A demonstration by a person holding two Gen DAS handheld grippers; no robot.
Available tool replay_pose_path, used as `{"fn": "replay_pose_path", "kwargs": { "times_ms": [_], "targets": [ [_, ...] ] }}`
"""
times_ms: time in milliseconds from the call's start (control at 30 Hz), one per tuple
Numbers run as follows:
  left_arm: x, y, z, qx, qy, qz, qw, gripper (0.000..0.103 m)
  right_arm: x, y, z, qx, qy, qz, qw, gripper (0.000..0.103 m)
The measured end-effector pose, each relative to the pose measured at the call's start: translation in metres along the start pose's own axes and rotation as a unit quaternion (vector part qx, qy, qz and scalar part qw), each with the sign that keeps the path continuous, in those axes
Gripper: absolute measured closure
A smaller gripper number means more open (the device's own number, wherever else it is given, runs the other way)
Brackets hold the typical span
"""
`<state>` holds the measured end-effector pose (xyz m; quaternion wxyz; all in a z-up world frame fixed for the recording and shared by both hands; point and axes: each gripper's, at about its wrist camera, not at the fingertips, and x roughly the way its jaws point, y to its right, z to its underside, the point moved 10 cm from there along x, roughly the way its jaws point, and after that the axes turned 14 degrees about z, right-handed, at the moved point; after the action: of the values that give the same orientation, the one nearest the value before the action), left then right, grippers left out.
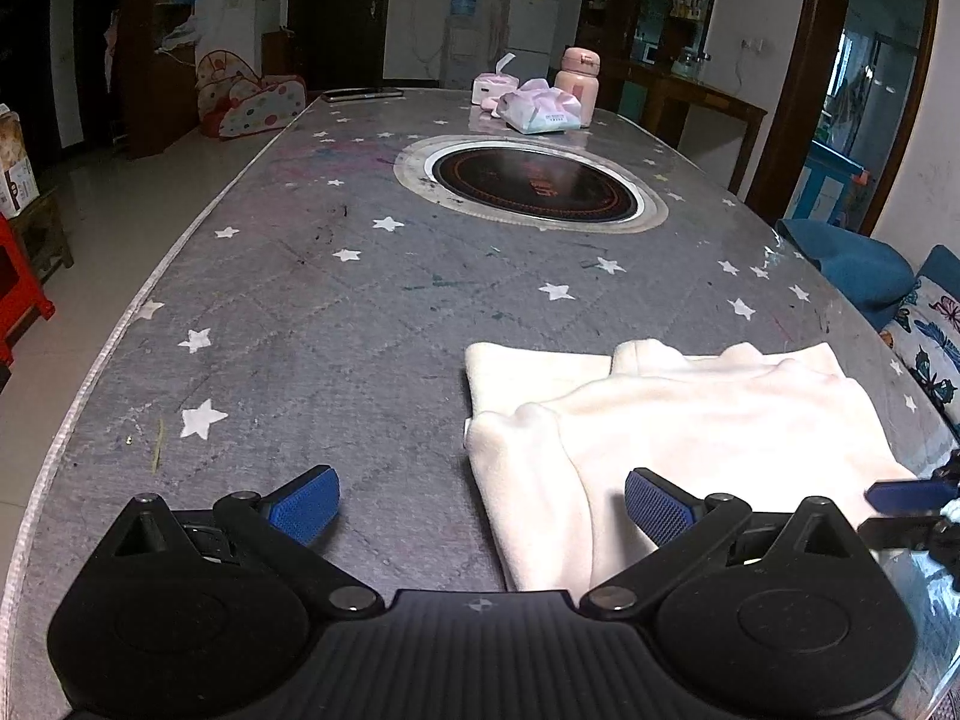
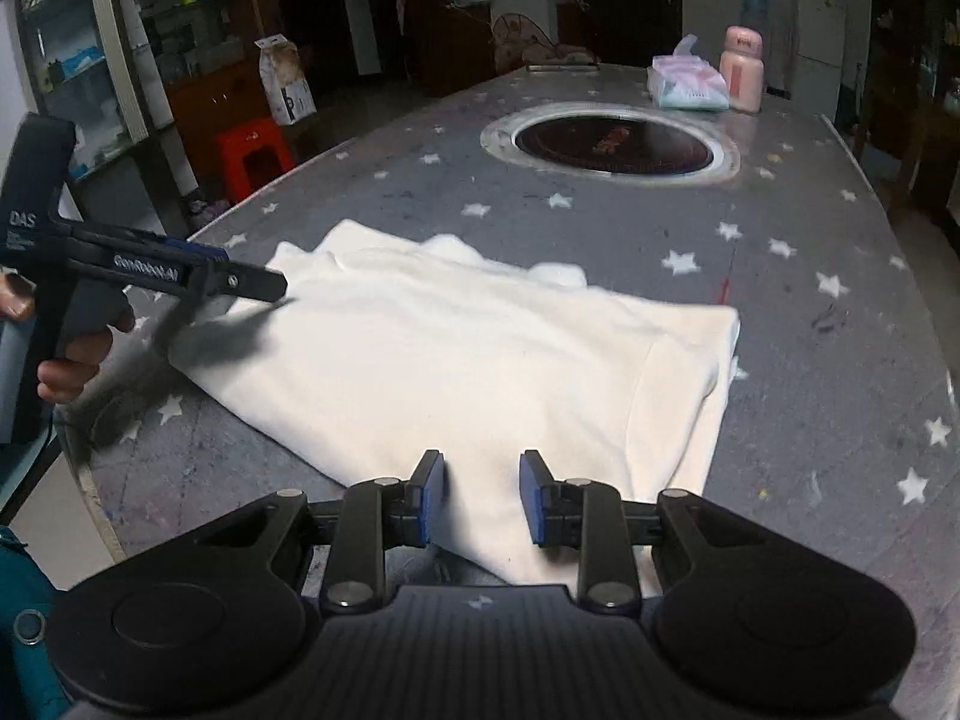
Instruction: Fold clothes
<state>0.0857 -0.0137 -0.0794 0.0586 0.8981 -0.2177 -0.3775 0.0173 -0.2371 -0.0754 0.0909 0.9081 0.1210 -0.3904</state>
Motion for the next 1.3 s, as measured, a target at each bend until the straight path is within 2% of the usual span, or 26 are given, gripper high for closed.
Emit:
{"fn": "replay_pose_path", "kwargs": {
  "times_ms": [100, 300, 467, 700, 900, 1133, 1300],
  "targets": [
    [0.0, 0.001, 0.0, 0.0, 0.0, -0.001, 1.0, 0.0, -0.005, 0.008, -0.011, 0.011, 0.016, 0.008, 1.0, 0.076],
    [-0.002, 0.001, 0.002, 0.004, -0.002, -0.002, 1.0, 0.0, 0.014, 0.023, -0.004, 0.033, -0.006, 0.014, 0.999, 0.076],
    [0.0, 0.004, 0.001, 0.007, -0.002, 0.0, 1.0, 0.0, 0.011, 0.026, -0.024, 0.021, 0.014, 0.024, 0.999, 0.076],
    [-0.002, 0.008, 0.0, 0.019, 0.002, 0.0, 0.9998, 0.0, 0.056, 0.043, -0.04, 0.049, 0.006, 0.034, 0.998, 0.077],
    [-0.004, 0.001, -0.007, 0.004, 0.011, 0.005, 0.9999, 0.001, 0.045, 0.041, -0.051, 0.055, 0.027, 0.034, 0.998, 0.077],
    [0.007, -0.006, -0.008, -0.004, 0.002, -0.005, 1.0, 0.008, 0.067, 0.046, -0.049, 0.062, 0.01, 0.052, 0.997, 0.077],
    [0.013, -0.007, -0.005, -0.008, -0.006, 0.006, 0.9999, 0.021, 0.045, 0.022, -0.053, 0.023, 0.024, 0.033, 0.999, 0.076]
  ]
}}
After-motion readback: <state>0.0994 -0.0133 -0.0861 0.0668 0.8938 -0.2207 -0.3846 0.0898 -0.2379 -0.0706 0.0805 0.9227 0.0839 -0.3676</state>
